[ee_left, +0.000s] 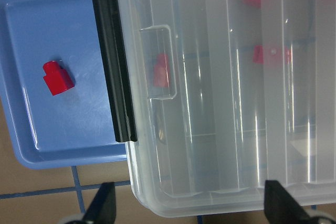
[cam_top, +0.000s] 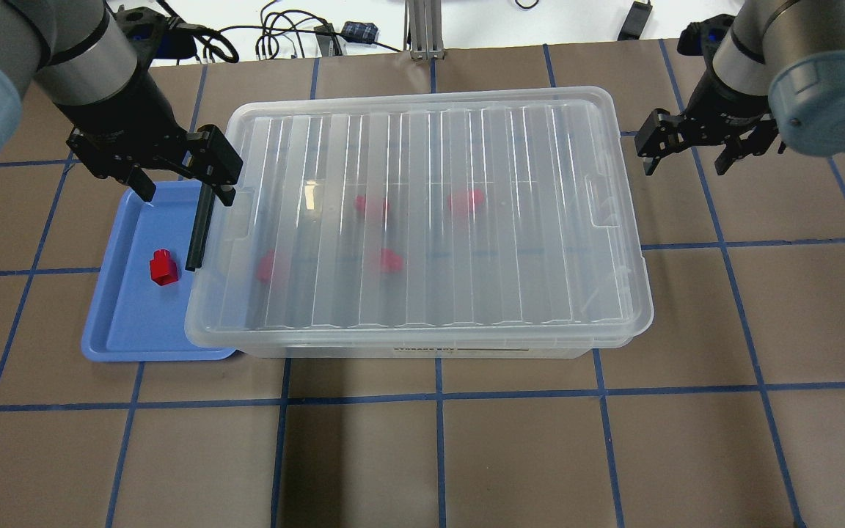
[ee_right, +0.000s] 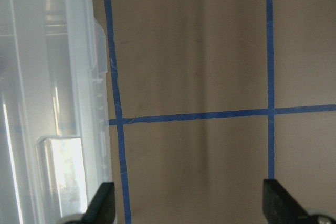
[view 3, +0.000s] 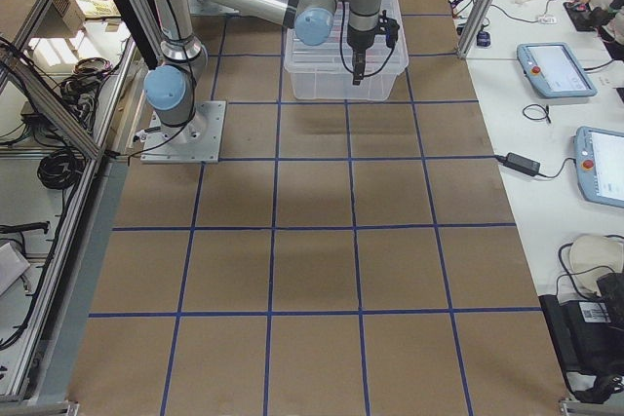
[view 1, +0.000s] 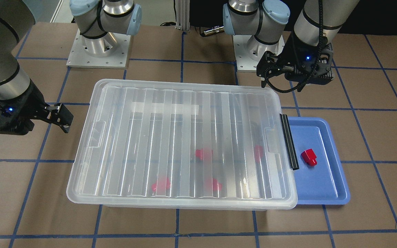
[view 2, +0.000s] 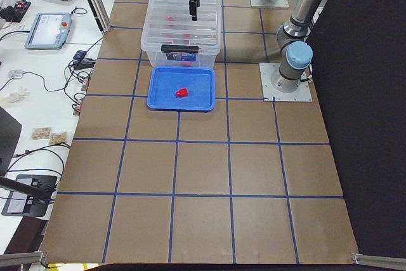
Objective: Place red block in blue tray from box
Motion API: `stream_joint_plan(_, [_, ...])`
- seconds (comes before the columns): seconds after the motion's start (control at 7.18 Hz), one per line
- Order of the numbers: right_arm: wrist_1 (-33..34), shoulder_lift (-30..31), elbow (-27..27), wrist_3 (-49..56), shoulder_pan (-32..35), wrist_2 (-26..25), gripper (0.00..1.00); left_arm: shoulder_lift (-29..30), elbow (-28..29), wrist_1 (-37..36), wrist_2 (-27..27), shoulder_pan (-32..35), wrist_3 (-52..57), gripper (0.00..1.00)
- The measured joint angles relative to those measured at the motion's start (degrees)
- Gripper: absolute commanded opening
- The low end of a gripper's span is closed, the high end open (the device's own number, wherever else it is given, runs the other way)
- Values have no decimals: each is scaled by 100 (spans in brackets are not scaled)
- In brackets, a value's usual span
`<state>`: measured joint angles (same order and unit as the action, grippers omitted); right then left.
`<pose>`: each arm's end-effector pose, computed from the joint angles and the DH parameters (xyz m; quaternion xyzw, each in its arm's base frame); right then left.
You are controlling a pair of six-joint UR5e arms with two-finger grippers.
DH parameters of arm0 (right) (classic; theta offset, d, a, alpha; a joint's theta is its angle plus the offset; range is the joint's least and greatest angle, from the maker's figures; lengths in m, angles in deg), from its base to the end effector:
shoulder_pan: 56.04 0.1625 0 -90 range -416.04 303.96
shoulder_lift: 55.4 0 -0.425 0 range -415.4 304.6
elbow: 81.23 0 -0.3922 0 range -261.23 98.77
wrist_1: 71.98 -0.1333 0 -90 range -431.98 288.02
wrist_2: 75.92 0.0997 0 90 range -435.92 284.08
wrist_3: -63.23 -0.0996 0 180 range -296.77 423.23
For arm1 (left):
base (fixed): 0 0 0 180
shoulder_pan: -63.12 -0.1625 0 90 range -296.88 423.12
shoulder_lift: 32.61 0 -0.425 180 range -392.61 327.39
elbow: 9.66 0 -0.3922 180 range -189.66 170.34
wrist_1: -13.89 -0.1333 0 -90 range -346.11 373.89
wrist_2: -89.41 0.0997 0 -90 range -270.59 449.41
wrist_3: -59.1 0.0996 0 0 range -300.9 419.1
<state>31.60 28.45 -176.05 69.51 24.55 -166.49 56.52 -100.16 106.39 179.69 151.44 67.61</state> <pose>0.0431 -0.5491 0.4155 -0.0274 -0.9994 0.0219 0.0080 -0.1186 -0.4854 0.4867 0.0596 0.9980 0.0187 0.0008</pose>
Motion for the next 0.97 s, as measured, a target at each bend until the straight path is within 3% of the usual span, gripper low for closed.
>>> stream_joint_plan(0.42, [-701, 929, 155, -198, 57, 130, 100, -8, 5, -231, 17, -71, -29, 100])
stream_joint_plan(0.7, [-906, 1136, 152, -727, 251, 149, 100, -36, 4, -196, 32, -140, -121, 100])
stream_joint_plan(0.97, [-886, 1117, 152, -1637, 940, 94, 100, -48, -5, -189, 58, -144, -270, 100])
